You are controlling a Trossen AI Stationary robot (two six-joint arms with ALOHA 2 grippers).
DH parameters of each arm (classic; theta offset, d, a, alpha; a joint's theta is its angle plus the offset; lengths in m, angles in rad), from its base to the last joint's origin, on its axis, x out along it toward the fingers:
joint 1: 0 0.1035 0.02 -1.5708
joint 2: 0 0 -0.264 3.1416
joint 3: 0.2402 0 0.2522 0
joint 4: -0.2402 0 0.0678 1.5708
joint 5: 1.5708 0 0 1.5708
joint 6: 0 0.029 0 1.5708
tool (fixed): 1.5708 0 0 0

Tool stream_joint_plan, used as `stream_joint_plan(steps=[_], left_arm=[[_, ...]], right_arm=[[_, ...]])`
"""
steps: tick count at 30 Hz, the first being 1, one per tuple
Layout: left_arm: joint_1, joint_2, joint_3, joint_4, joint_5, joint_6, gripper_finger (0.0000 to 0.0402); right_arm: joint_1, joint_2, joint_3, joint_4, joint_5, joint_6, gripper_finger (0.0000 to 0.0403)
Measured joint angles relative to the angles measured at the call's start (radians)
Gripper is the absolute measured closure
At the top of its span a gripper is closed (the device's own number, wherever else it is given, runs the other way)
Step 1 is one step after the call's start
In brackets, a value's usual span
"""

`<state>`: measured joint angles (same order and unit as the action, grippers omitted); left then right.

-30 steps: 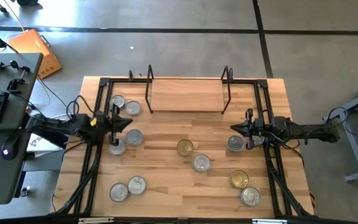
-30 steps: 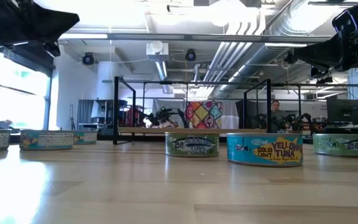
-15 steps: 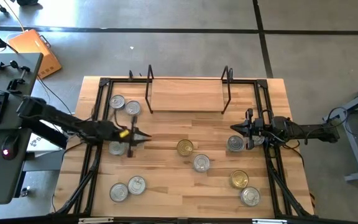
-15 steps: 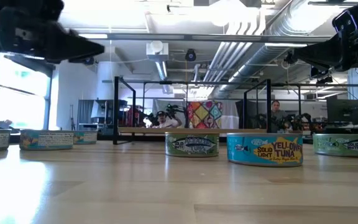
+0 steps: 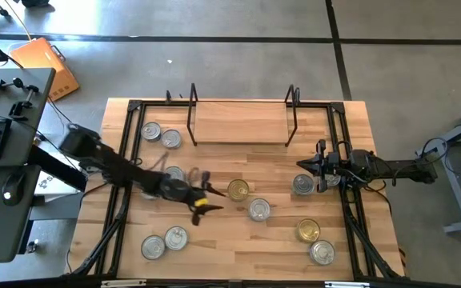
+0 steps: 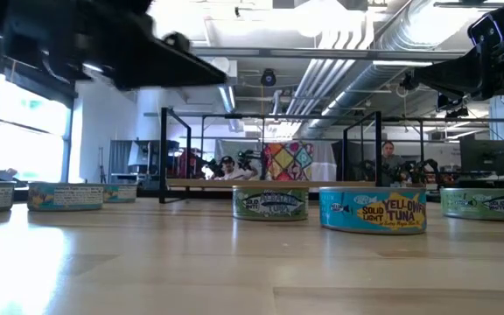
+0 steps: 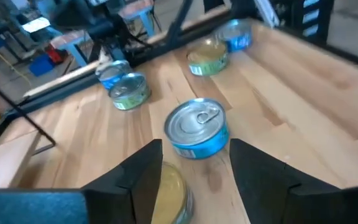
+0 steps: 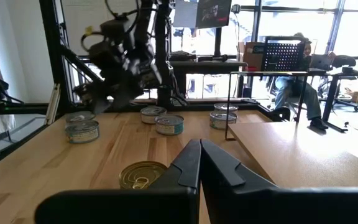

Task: Stack canned seafood by type on shelf
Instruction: Put the green tuna can on the shelf

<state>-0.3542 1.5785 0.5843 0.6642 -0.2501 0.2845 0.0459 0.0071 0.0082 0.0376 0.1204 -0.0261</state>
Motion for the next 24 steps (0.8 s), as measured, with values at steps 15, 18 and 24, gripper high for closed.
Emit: stream_joint_plan(steps=[15,18,24], left_arm=[[0.055,0.415,0.223,-0.017,-0.127,0.094,0.0267],[0.076,0.440,0.227,-0.002,-0.131,0.095,0.0287],[0.087,0.469,0.229,-0.001,-0.139,0.112,0.0338]], right_arm=[[0.000,0.000,0.000,0.000,0.000,0.000,0.0403],[0.000,0.000,0.000,0.000,0.000,0.000,0.0403],[0.000,0.000,0.000,0.000,0.000,0.000,0.0403]])
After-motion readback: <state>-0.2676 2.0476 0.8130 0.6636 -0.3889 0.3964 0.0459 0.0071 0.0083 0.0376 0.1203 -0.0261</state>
